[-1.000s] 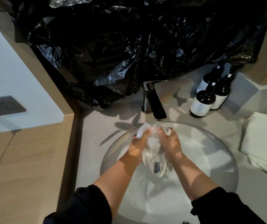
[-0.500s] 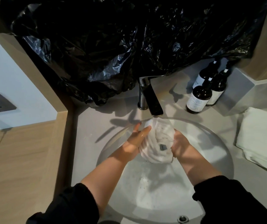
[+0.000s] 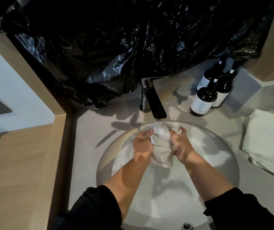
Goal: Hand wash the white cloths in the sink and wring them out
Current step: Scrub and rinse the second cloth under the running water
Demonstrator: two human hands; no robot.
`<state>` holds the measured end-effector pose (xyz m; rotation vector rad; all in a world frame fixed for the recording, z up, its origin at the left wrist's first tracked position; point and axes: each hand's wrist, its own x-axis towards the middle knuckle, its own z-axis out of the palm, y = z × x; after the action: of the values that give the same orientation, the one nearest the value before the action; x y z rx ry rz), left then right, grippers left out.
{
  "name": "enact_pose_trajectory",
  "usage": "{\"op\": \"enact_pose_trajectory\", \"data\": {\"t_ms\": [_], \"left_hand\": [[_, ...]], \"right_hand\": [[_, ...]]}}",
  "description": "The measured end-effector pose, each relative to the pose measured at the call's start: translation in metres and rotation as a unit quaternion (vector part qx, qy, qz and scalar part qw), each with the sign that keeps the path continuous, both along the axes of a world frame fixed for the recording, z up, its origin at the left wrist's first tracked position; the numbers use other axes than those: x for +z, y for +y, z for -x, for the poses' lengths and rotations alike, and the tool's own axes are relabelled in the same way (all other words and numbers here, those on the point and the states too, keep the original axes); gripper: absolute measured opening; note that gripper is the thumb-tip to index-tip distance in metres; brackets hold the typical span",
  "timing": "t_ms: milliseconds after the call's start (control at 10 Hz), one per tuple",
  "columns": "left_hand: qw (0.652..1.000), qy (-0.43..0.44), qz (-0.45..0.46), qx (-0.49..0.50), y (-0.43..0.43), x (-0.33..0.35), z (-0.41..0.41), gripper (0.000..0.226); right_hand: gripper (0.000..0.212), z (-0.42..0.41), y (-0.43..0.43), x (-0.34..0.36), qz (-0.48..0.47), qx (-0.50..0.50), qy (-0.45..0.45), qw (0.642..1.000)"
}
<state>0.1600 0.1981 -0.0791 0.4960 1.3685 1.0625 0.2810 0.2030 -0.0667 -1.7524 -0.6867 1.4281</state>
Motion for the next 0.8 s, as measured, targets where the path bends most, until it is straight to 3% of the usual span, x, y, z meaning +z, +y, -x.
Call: {"op": "enact_pose_trajectory", "data": {"t_ms": [100,200,400,500,600,700,800], "left_hand": [[0.997,0.065,0.034,0.014,-0.001,0.008,-0.007,0.019],[0.993,0.069,0.097,-0.020,0.006,0.005,0.000,0.025],[0.979,-0.098,0.112,-0.137,0.001,0.026,0.026,0.065],[0.982,-0.090,0.073,-0.145,-0.002,0.026,0.033,0.043],[0.986,-0.051,0.069,-0.143,-0.004,0.031,0.036,0.024],[0.987,-0.012,0.065,-0.147,-0.003,0.028,0.034,0.018],[0.987,0.000,0.083,-0.137,0.009,0.014,0.030,0.028]], "right_hand": [[0.043,0.002,-0.007,0.005,-0.148,0.050,-0.125,0.980],[0.036,0.011,-0.016,0.010,-0.220,0.090,-0.150,0.960],[0.052,0.042,-0.015,0.016,-0.132,0.103,-0.202,0.965],[0.042,0.050,-0.009,0.014,-0.112,0.120,-0.251,0.954],[0.033,0.056,-0.009,0.011,-0.100,0.090,-0.209,0.969],[0.035,0.049,-0.008,0.006,-0.095,0.064,-0.192,0.975],[0.037,0.032,-0.007,-0.003,-0.057,0.031,-0.087,0.994]]}}
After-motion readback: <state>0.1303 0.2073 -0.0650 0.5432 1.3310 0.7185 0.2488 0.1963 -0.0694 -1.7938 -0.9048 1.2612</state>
